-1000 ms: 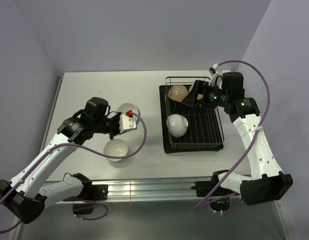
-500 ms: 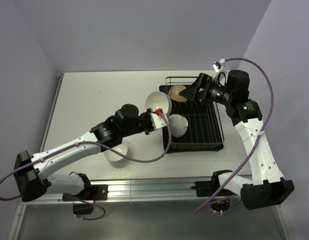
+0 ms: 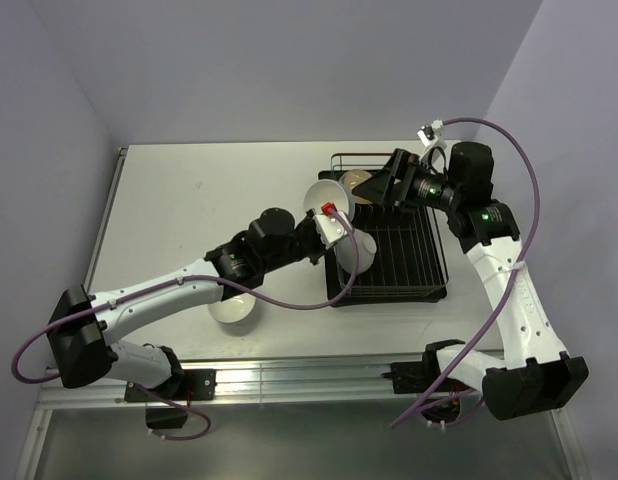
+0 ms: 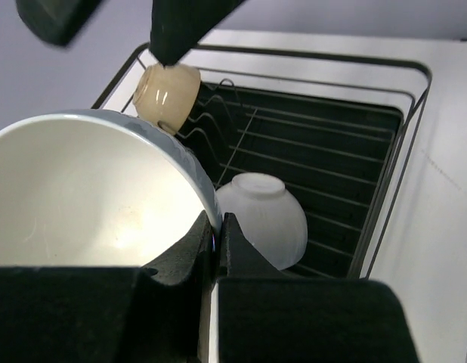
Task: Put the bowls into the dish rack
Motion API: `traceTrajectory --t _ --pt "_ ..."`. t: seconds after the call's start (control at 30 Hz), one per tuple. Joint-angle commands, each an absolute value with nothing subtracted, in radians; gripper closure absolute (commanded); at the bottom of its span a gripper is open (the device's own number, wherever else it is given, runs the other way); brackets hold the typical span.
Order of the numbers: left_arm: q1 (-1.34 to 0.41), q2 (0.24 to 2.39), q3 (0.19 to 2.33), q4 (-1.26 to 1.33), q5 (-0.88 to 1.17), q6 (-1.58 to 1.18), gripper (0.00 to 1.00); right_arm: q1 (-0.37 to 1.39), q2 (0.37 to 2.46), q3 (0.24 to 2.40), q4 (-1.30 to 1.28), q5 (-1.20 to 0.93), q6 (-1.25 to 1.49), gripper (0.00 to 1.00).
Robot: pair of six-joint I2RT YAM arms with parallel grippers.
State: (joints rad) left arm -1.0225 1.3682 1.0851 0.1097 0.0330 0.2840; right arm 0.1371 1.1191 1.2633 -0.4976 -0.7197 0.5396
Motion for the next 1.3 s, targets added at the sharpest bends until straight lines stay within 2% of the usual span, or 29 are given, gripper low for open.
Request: traceTrajectory --t 0.0,0.7,0.73,0.77,0.8,0.9,0.93,1.0,1.03,1.07,1.1,1.23,1.27 --pt "-1.023 1.332 1.144 0.288 0.092 0.242 1.0 0.155 1.129 1.261 -0.494 -0.758 0.496 0.0" --pt "-1.023 1.335 1.186 0.285 0.156 0.175 1.0 0.201 1.186 1.236 -0.486 -0.934 0.483 0.0" --pt "-1.025 1.335 1.186 0.285 0.156 0.175 1.0 0.201 1.189 1.236 -0.491 -0.936 0.482 0.03" --pt "-1.023 1.333 1.186 0.284 0.158 0.172 1.0 0.201 1.186 1.233 -0.492 -0.937 0.479 0.06" --pt "-1.023 1.333 1.184 0.282 0.158 0.17 1.0 0.201 1.184 1.232 -0.486 -0.939 0.479 0.16" --pt "-1.023 1.333 1.181 0.282 0.156 0.169 1.0 0.199 1.183 1.221 -0.477 -0.946 0.489 0.37" --pt "-1.023 1.335 1.181 0.279 0.156 0.169 1.0 0.201 1.177 1.221 -0.474 -0.945 0.492 0.5" --pt "-1.023 1.33 1.177 0.275 0.156 0.169 1.0 0.201 1.175 1.218 -0.472 -0.945 0.495 0.65" --pt "-1.023 1.33 1.177 0.27 0.158 0.17 1.0 0.201 1.172 1.218 -0.468 -0.942 0.497 0.82" --pt "-1.023 1.328 1.175 0.267 0.158 0.17 1.0 0.201 1.169 1.216 -0.466 -0.94 0.499 0.93" --pt "-1.023 1.33 1.175 0.265 0.158 0.17 1.0 0.199 1.17 1.219 -0.466 -0.939 0.5 1.0" --pt "-1.023 1.331 1.172 0.253 0.152 0.172 0.99 0.192 1.161 1.215 -0.46 -0.914 0.512 1.0" --pt "-1.023 1.331 1.172 0.247 0.152 0.173 0.91 0.192 1.157 1.215 -0.459 -0.898 0.514 1.0"
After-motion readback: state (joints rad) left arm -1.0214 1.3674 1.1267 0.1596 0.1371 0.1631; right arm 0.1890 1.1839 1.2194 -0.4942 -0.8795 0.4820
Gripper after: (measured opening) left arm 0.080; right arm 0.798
